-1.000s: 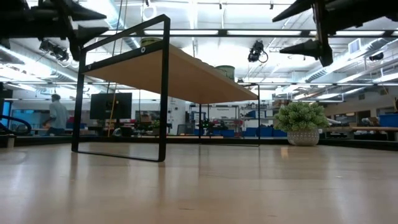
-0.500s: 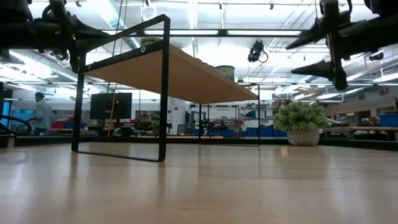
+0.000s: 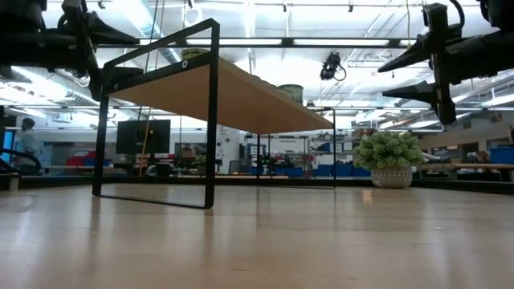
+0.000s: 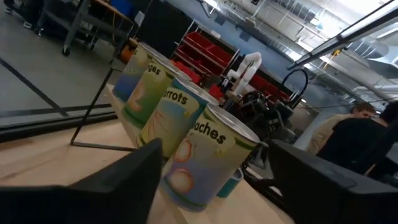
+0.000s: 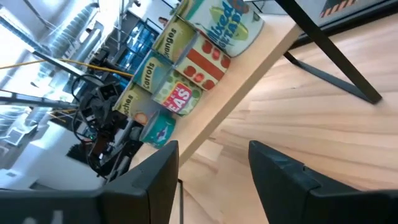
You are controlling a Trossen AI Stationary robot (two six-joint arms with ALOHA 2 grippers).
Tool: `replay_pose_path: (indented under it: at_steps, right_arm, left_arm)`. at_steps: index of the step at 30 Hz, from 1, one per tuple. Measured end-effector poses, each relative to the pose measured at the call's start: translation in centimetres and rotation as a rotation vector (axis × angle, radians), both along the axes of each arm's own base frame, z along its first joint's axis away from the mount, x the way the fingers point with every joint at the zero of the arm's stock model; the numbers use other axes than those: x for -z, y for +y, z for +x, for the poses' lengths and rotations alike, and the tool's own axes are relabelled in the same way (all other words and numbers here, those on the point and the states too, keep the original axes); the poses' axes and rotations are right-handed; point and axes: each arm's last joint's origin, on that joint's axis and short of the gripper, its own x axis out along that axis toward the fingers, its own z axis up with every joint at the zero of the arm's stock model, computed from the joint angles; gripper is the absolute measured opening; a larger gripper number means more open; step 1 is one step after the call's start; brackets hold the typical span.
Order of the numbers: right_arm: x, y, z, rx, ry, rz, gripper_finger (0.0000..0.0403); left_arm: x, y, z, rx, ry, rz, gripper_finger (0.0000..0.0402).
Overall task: Pick and place cans onto a shelf
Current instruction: Return to Home Position
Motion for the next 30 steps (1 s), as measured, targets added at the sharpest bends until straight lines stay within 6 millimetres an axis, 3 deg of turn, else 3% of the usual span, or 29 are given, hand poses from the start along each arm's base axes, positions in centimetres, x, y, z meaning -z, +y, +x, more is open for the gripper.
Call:
replay_pose_path:
  at_steps: [3, 6, 20, 30]
  right_arm:
    - [-0.1, 0.0, -0.1, -0.001, -0.006, -0.009, 0.0201]
    - [-0.2, 0.0, -0.2, -0.002, 0.0, -0.026, 0.0201]
    - [0.5, -0.3, -1.2, 0.02, 0.098, -0.065, 0.0183]
    - [1.1, -0.5, -1.6, 0.033, 0.202, -0.153, 0.0097]
  left_arm:
    - [-0.1, -0.1, 0.0, 0.04, 0.0, 0.011, 0.0319]
    - [-0.1, -0.2, 0.0, 0.062, 0.0, 0.005, 0.0316]
    - [0.3, -0.2, 0.1, 0.07, 0.037, -0.034, 0.0145]
    - [1.0, 0.1, 0.0, -0.029, 0.113, -0.016, 0.0115]
